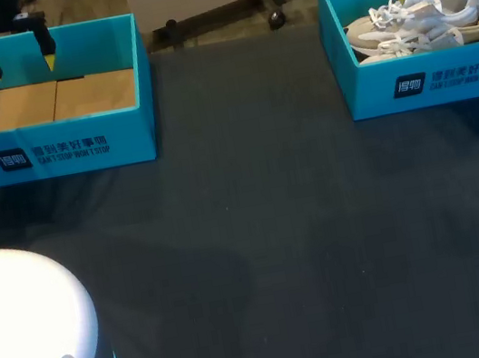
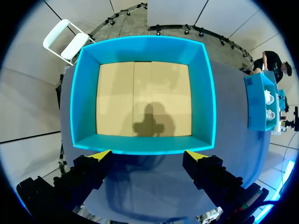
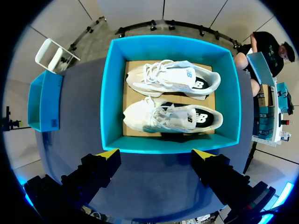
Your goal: Take the shoe out of the shoebox, open the shoe tongue, remove and reinsert the insole, then place the shoe into the shoebox
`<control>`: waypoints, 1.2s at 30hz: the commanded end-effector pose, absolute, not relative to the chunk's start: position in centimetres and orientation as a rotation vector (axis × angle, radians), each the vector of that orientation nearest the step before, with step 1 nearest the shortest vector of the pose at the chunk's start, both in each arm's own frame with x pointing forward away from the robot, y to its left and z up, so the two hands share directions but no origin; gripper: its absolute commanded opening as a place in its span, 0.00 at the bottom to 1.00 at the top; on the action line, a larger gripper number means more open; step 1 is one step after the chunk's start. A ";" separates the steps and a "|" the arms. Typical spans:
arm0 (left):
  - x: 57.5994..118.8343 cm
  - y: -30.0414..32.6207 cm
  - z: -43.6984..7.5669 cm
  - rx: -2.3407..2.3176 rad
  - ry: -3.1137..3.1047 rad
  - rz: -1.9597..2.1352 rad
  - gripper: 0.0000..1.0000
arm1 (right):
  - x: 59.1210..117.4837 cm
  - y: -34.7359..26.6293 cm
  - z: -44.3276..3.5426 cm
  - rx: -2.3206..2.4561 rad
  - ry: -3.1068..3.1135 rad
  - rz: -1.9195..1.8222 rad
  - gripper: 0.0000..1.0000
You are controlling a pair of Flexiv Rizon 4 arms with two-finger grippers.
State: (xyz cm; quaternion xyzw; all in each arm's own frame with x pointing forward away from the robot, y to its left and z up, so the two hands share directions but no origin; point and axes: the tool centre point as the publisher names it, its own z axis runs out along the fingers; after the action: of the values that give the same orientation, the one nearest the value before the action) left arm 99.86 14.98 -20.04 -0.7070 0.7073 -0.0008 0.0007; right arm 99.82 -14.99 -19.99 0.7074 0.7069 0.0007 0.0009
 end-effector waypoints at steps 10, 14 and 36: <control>99.9 15.0 -20.0 -2.220 2.221 -0.002 1.00 | 99.9 -15.0 -20.0 2.221 2.220 0.002 1.00; 99.9 15.0 -20.0 -2.220 2.221 -0.002 1.00 | 99.9 -15.0 -20.0 2.221 2.220 0.002 1.00; 99.9 15.0 -20.0 -2.220 2.221 -0.002 1.00 | 103.2 -25.9 -23.6 2.183 2.204 -0.007 1.00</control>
State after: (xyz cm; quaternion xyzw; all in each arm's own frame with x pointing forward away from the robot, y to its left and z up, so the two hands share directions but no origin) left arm 99.86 14.98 -20.04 -0.7070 0.7072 -0.0008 0.0007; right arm 102.26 -25.48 -22.75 0.7038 0.7099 -0.0006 0.0262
